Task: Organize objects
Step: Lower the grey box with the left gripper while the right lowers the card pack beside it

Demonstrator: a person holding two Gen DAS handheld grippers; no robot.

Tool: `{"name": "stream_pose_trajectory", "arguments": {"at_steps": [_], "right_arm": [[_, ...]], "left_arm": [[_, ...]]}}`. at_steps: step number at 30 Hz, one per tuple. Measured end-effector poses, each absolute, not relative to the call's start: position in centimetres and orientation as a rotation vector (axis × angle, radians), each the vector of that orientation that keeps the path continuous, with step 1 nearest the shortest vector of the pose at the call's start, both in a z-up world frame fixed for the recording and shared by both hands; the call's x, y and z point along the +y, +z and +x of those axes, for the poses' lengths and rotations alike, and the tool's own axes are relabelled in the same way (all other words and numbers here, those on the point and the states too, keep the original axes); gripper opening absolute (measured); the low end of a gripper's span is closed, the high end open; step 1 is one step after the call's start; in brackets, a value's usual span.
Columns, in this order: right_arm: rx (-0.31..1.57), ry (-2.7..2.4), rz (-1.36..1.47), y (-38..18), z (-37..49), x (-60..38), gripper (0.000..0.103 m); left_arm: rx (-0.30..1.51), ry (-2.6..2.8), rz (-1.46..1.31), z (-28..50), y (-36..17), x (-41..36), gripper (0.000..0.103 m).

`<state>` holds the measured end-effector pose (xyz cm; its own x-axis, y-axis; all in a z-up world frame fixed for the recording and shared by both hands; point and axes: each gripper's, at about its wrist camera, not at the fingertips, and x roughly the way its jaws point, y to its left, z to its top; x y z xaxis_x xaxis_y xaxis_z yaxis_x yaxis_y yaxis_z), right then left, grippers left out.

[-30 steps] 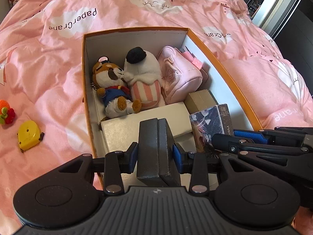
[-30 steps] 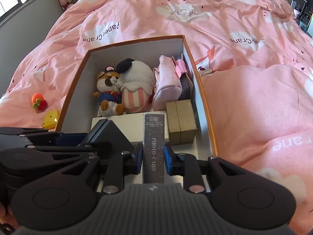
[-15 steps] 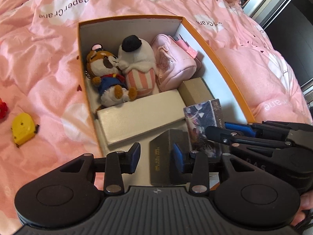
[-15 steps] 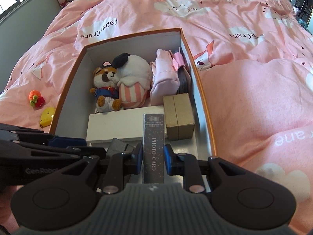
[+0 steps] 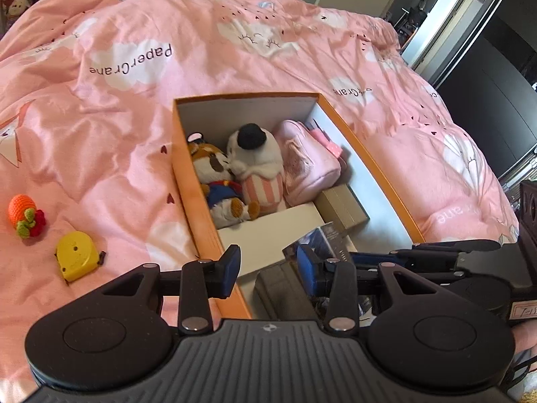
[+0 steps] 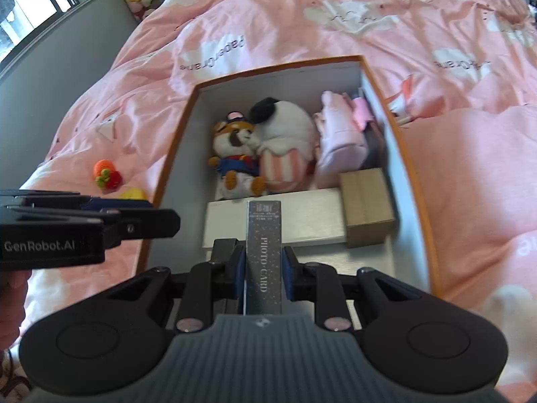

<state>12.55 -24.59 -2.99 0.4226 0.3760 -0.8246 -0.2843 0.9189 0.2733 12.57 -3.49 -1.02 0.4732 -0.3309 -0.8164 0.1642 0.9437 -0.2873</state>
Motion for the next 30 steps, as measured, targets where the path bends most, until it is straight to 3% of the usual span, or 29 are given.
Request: {"name": "stream_pose_trajectory", "arguments": {"at_steps": [9, 18, 30], "right_arm": [[1.089, 0.454, 0.127, -3.3, 12.7, -23.8, 0.024], [1.085, 0.348, 0.083, -3.1, 13.2, -25.5, 0.024], [1.089, 0.361, 0.074, -3.7, 13.1, -25.1, 0.024]], "left_arm": [[1.002, -0.252, -0.162, 11.7, -1.4, -2.0, 0.046], [1.117, -0.251, -0.116, 11.3, -3.6, -2.4, 0.055], [1.224, -0.182, 0.037, 12.0, -5.9, -5.1, 0.055]]}}
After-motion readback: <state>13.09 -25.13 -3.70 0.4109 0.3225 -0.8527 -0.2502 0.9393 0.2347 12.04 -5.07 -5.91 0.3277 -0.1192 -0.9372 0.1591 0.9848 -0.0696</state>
